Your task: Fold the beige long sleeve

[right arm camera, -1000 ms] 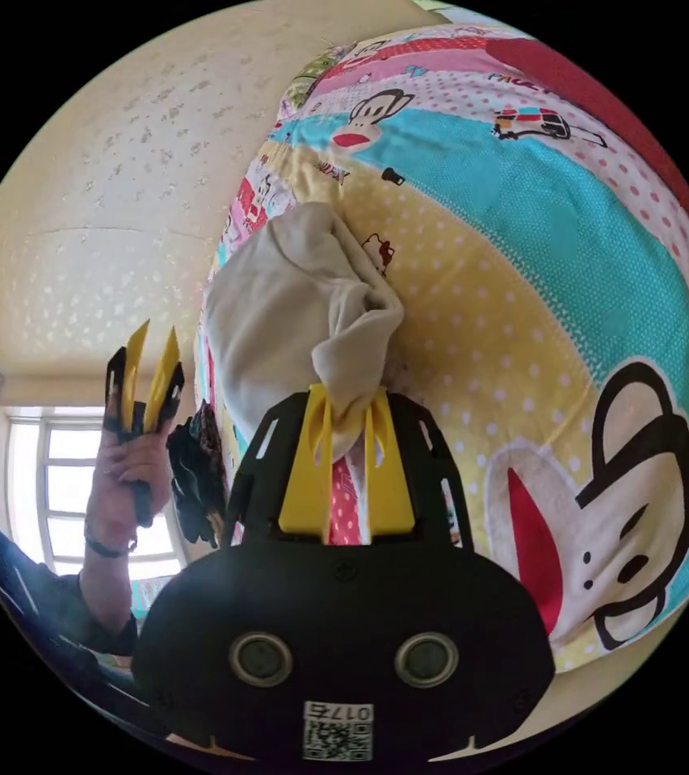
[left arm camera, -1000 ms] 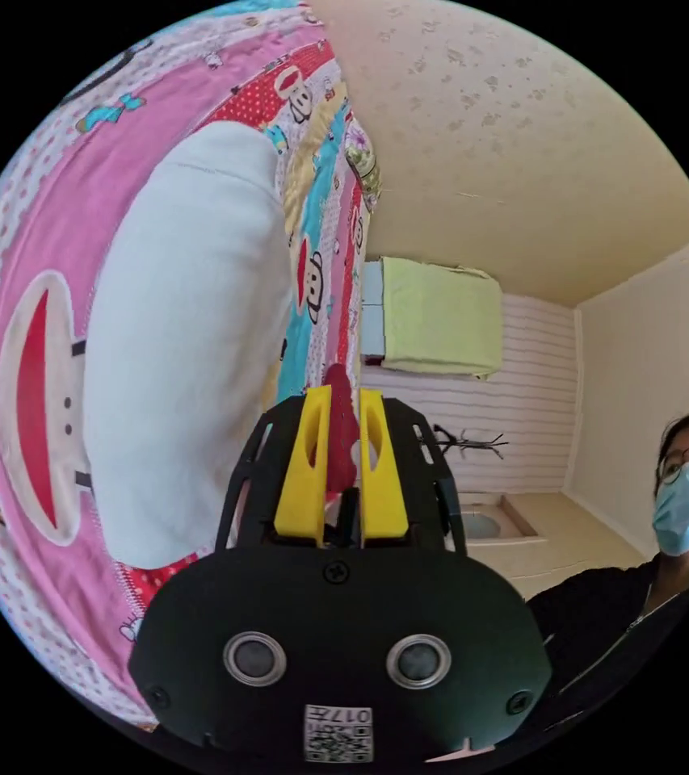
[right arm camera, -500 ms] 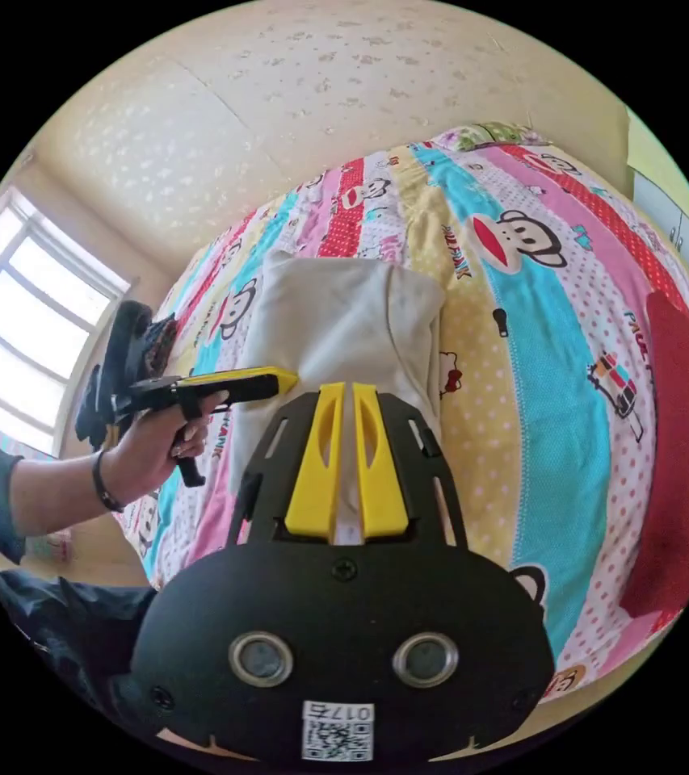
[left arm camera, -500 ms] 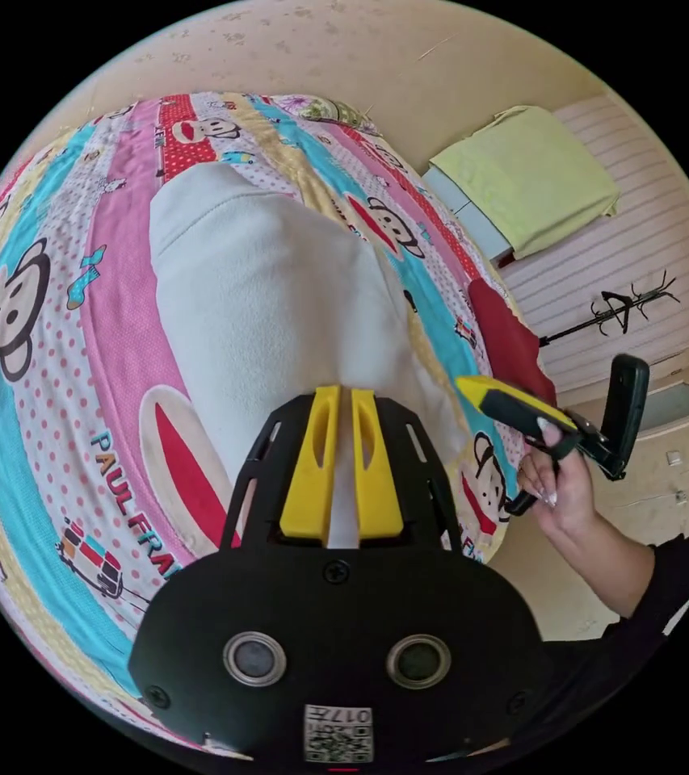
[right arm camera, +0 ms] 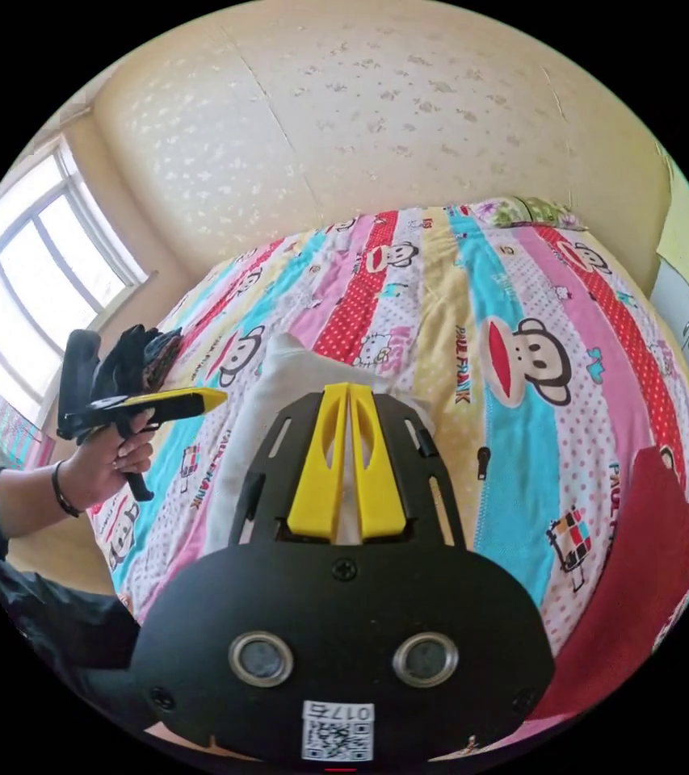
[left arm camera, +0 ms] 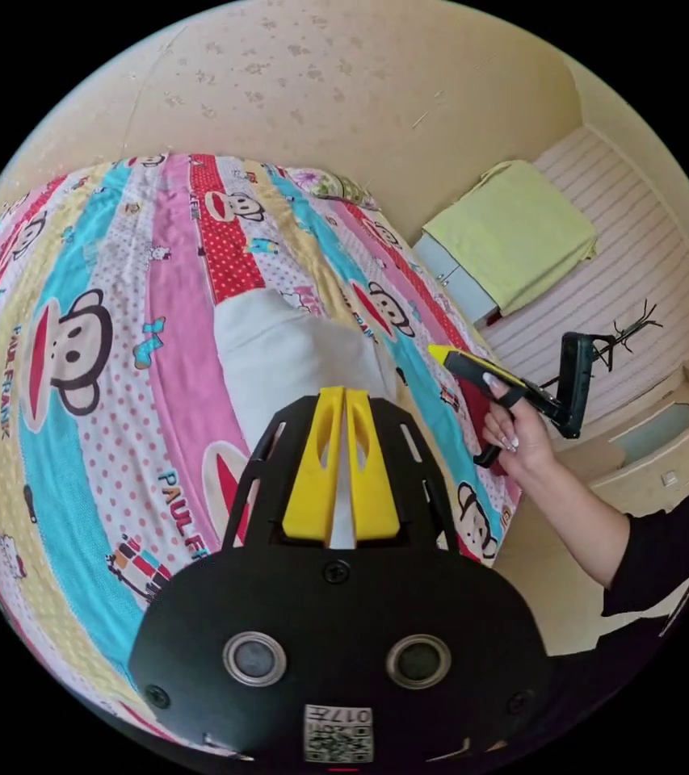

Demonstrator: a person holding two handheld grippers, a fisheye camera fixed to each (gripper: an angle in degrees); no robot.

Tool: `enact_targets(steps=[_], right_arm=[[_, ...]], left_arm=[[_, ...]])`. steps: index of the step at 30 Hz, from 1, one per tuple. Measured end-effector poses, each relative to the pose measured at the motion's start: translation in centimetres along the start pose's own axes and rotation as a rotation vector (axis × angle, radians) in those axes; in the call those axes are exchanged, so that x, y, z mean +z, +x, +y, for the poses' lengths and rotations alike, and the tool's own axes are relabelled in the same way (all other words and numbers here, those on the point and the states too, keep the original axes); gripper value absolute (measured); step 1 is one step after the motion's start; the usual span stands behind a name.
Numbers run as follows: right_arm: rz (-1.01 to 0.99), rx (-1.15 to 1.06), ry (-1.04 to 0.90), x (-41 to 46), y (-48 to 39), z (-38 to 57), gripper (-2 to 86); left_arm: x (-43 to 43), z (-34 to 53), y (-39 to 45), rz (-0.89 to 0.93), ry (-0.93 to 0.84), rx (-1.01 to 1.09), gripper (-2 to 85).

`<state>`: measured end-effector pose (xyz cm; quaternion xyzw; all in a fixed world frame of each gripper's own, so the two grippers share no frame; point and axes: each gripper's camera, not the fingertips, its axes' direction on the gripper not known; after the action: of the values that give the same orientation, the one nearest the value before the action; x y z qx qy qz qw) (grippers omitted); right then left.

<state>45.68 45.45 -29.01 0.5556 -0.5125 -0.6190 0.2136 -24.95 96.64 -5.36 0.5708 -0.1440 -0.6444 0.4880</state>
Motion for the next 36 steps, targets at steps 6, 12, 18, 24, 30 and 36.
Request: enact_targets(steps=[6,12,18,24,30,36], right_arm=[[0.084,-0.025,-0.479,13.8,2.8,-4.1,0.5],[-0.074,0.093,-0.334,7.5,4.6,-4.4,0.6],[-0.211,0.11,-0.041,-7.0,0.3,3.6,1.3],[-0.143,0.246,-0.223,-5.9,0.6,11.9,1.0],[-0.345,0.443,-0.132,-10.1,6.5,8.7,4.3],[-0.718,0.918,0.02,-16.1,10.0,12.5,20.5]], left_arm=[[10.5,-5.8,-6.5,-0.123,-0.182,0.04,-1.0],[10.4,-5.1,-8.9,-0.115,-0.148,0.031,-0.4],[2.9,3.3,-9.3,-0.039,-0.059,0.018,10.9],[5.2,11.5,-12.8,0.158,-0.151,-0.172,20.7],[11.1,8.8,-14.0,0.271,-0.272,-0.262,14.5],[10.2,2.9,-14.3,0.282,-0.359,-0.362,7.9]])
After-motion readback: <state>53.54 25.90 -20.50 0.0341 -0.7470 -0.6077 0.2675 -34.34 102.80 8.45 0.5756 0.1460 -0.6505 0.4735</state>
